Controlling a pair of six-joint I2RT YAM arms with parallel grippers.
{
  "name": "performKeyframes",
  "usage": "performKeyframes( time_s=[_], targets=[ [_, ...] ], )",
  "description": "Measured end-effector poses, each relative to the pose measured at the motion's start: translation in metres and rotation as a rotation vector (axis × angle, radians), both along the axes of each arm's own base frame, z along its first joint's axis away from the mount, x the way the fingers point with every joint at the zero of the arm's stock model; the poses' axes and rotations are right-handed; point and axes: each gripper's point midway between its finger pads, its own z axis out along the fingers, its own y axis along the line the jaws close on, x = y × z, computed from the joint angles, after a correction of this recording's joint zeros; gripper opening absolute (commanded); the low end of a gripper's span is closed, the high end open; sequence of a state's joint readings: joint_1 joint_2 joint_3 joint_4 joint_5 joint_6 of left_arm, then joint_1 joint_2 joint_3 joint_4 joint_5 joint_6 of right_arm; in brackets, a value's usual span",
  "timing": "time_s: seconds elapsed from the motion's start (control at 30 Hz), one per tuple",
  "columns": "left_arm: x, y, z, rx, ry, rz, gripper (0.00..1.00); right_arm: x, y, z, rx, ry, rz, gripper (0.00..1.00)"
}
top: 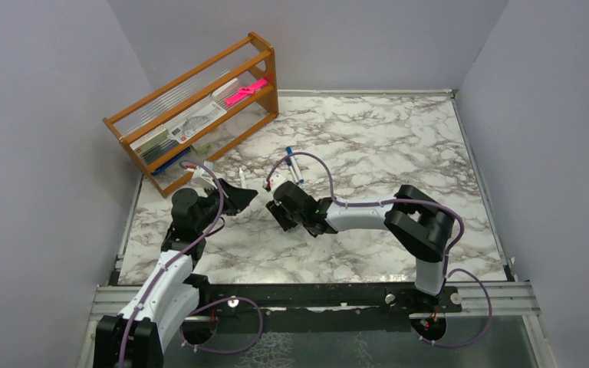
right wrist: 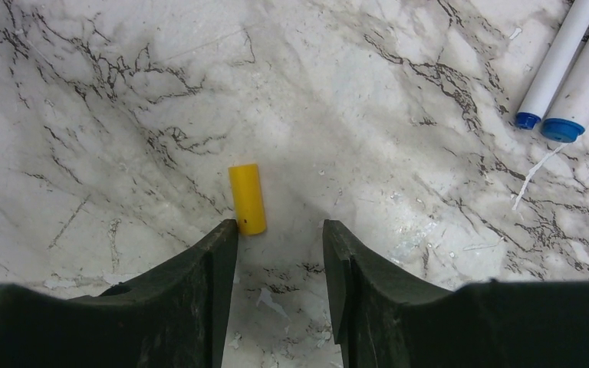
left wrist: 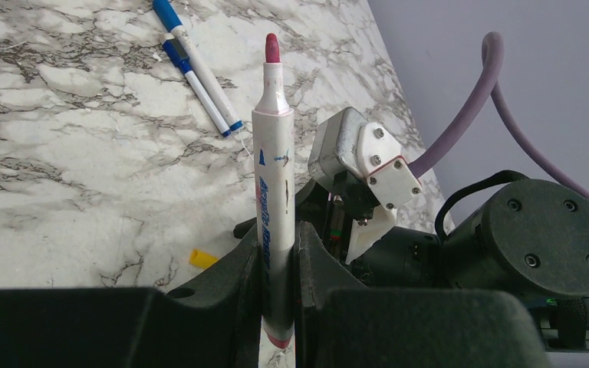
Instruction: Insert the pens into the pen caps
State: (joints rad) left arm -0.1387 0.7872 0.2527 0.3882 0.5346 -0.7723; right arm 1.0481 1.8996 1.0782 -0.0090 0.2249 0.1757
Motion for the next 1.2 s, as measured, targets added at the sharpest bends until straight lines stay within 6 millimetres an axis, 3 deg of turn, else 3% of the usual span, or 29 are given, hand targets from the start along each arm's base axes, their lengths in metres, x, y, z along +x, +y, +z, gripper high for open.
performKeyframes(
  time_s=[0.27,0.93,1.2],
  targets=[
    [0.0,0.0,0.0,0.0,0.0,0.0,0.0,0.005,-0.001,0.0,-0.014,-0.005,-0.028,0.41],
    [0.0,0.0,0.0,0.0,0.001,0.0,0.0,0.054,0.011,0.003,-0.048,-0.055,-0.118,0.4],
    [0.0,0.0,0.0,0.0,0.001,0.0,0.0,0.058,0.015,0.004,-0.046,-0.058,-0.122,0.4]
  ],
)
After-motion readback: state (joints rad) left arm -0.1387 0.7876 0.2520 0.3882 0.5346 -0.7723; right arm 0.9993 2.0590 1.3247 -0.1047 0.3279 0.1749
